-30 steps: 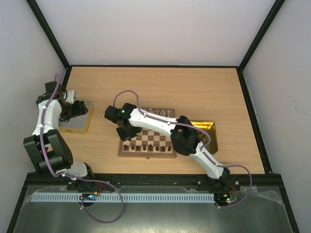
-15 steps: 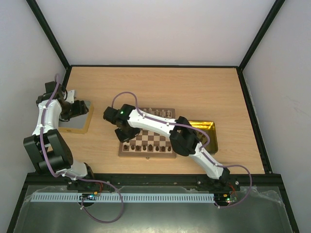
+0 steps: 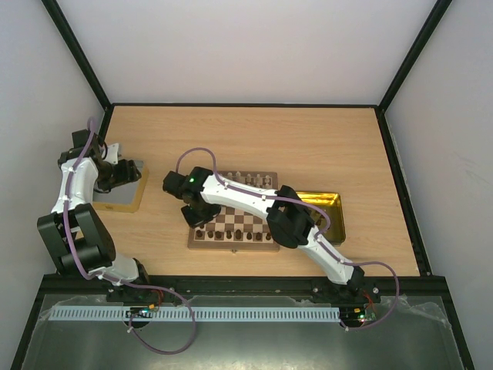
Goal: Set up the chess pieces on the board
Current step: Place the chess piece on the chessboard.
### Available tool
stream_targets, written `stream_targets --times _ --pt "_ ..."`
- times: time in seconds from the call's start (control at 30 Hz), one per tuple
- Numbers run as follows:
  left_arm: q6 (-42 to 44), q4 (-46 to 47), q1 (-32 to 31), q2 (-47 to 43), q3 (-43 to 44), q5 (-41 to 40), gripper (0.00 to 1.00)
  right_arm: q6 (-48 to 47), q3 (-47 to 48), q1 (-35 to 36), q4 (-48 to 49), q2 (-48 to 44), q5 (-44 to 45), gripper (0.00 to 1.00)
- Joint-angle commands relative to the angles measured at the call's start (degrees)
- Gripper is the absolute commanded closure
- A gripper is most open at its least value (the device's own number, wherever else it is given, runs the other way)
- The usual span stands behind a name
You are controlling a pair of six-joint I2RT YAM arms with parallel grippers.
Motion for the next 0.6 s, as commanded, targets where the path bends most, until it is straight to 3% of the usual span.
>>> stream_targets --times 0.0,0.23,0.37,0.57 --pt "-0.5 0.1 0.2 0.3 -0.7 0.8 0.26 -0.4 1.8 0.4 -1.9 1.2 0.5 0.94" --pt "-0.5 0.1 0.2 0.2 -0.8 1.0 0.26 -0.5 1.8 0.4 -1.9 1.5 0.3 0.89" --pt "-0.4 0.2 0.2 0.4 -0.9 1.1 0.26 -0.5 1.9 0.4 -1.9 1.4 0.1 0.77" --pt "-0.4 0.2 0.2 0.4 -1.0 1.2 0.26 -0.7 2.4 0.4 -1.7 1.2 0.1 0.76"
